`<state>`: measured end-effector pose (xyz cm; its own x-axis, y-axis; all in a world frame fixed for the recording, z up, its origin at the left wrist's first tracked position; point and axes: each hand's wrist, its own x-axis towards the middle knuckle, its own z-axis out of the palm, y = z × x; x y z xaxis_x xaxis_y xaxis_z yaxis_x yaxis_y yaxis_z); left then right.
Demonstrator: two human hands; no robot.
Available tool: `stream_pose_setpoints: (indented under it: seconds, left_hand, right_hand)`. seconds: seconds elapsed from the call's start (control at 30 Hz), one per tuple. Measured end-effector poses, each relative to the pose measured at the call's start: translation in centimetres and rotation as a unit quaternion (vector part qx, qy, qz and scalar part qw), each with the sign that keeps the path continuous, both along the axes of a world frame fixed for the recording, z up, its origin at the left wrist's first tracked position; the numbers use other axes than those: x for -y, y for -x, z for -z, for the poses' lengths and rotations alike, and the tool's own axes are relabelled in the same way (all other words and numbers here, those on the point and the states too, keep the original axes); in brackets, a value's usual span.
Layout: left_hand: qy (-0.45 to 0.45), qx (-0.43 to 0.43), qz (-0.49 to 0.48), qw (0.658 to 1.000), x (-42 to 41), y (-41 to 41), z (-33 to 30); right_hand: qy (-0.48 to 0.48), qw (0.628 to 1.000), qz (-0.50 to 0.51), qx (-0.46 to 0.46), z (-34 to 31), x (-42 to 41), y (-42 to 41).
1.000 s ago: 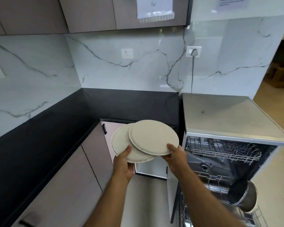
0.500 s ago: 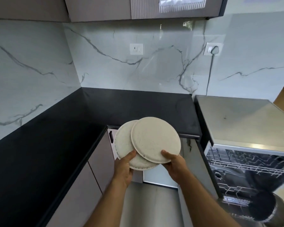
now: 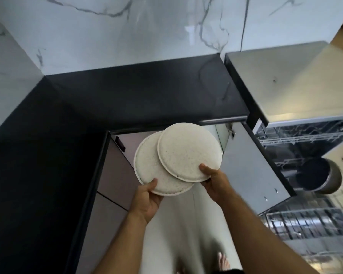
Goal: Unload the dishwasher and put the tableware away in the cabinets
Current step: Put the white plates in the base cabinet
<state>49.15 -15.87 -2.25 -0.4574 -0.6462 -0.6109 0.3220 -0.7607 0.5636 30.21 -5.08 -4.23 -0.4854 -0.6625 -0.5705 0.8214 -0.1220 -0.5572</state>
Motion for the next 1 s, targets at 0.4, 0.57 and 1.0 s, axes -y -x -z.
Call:
stream_pose_setpoints:
  seconds: [0.4, 0.57, 1.0]
  left_hand:
    - [0.019, 0.126, 0.077, 0.989, 2.8, 4.2, 13.2]
    - [0.017, 0.130, 0.070, 0.989, 5.4, 8.6, 17.6]
    - [-0.006, 0.015, 0.011, 1.000, 13.8, 22.5, 25.8]
  right_hand:
    - [-0.063, 0.996, 0.066, 0.024, 11.2, 0.7, 4.5]
    - [-0.107, 0.989, 0.098, 0.003, 15.5, 2.1, 8.5]
    - [-0.073, 0.987, 0.145, -0.006, 23.8, 11.5, 19.6]
